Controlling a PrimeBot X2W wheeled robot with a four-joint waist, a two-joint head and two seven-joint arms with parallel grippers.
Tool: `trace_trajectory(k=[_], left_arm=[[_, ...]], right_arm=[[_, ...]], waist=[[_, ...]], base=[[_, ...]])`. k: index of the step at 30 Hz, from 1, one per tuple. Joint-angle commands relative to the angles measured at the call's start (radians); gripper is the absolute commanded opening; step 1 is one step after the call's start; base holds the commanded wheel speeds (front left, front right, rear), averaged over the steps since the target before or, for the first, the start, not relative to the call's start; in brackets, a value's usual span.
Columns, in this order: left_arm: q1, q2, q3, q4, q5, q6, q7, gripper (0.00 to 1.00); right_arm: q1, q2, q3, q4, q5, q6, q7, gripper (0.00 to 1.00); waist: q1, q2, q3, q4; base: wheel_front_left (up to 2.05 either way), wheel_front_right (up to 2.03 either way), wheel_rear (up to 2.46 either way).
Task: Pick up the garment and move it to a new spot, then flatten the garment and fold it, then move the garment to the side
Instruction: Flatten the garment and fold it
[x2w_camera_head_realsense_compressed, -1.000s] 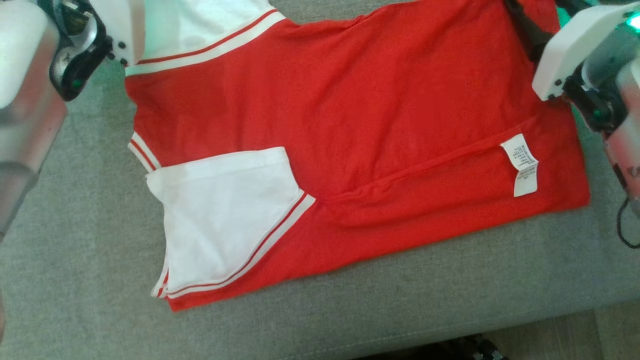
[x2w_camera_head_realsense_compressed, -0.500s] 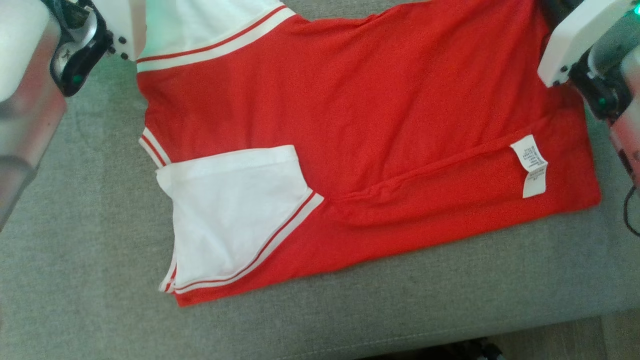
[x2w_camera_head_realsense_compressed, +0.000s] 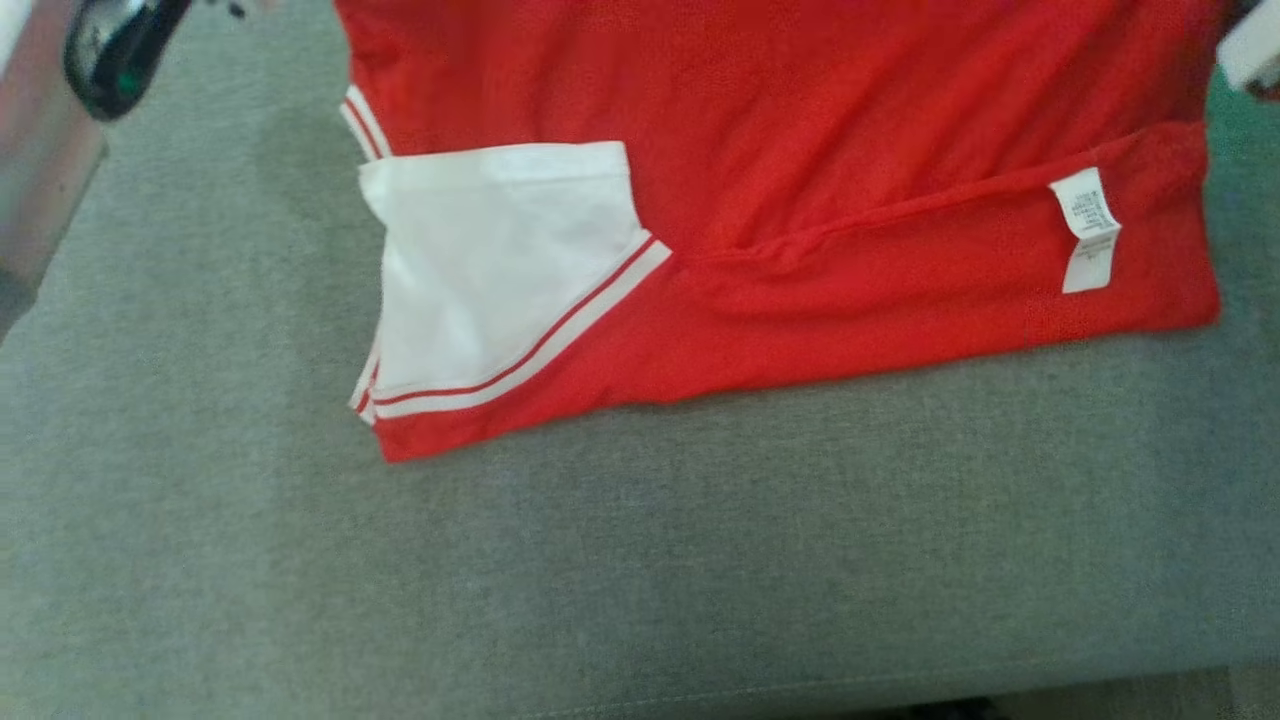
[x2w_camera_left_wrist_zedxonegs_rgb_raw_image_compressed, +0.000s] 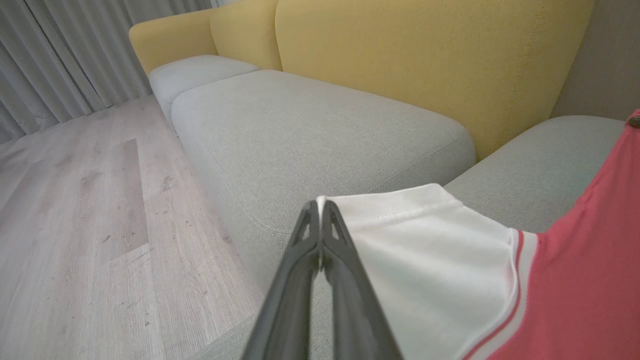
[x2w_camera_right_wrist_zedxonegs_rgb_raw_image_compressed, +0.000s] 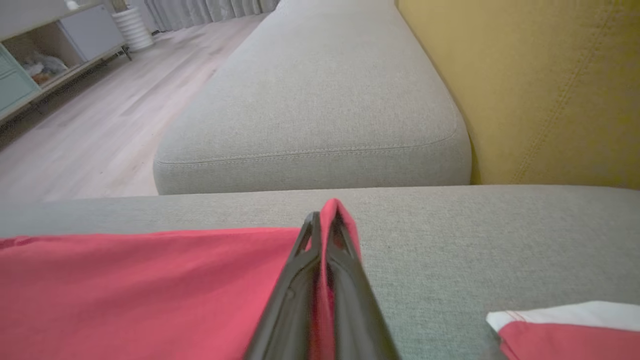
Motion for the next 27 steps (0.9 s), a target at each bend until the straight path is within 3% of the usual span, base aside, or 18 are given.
trace_trajectory(k=[1,9,16,27], left_arm=[[-0.019,0.058,0.018,-0.039,-0.010,0.002,-0.010,0.00],[0.174,0.178,-0.035,-0.232,-0.044,0.018,-0.054,0.00],[0.345,0.270,-0.070,-0.430,-0.047,0.115,-0.072,0.00],[0.525,0.341,-0.115,-0.661,-0.063,0.255,-0.067,0.00]], right_arm=[[0.050,-0.034,0.002,-0.038,0.018,0.007,-0.015,0.00],[0.211,-0.151,0.013,-0.166,0.092,0.007,-0.071,0.00],[0.352,-0.217,0.014,-0.230,0.130,0.007,-0.102,0.00],[0.527,-0.259,-0.019,-0.250,0.152,0.007,-0.127,0.00]], waist=[[0.0000,0.0000,-0.015,0.018],[0.0000,0.0000,-0.050,0.073],[0.0000,0.0000,-0.079,0.101],[0.0000,0.0000,-0.118,0.118]], base=[[0.00,0.00,0.00],[0.00,0.00,0.00],[0.00,0.00,0.00],[0.00,0.00,0.00]])
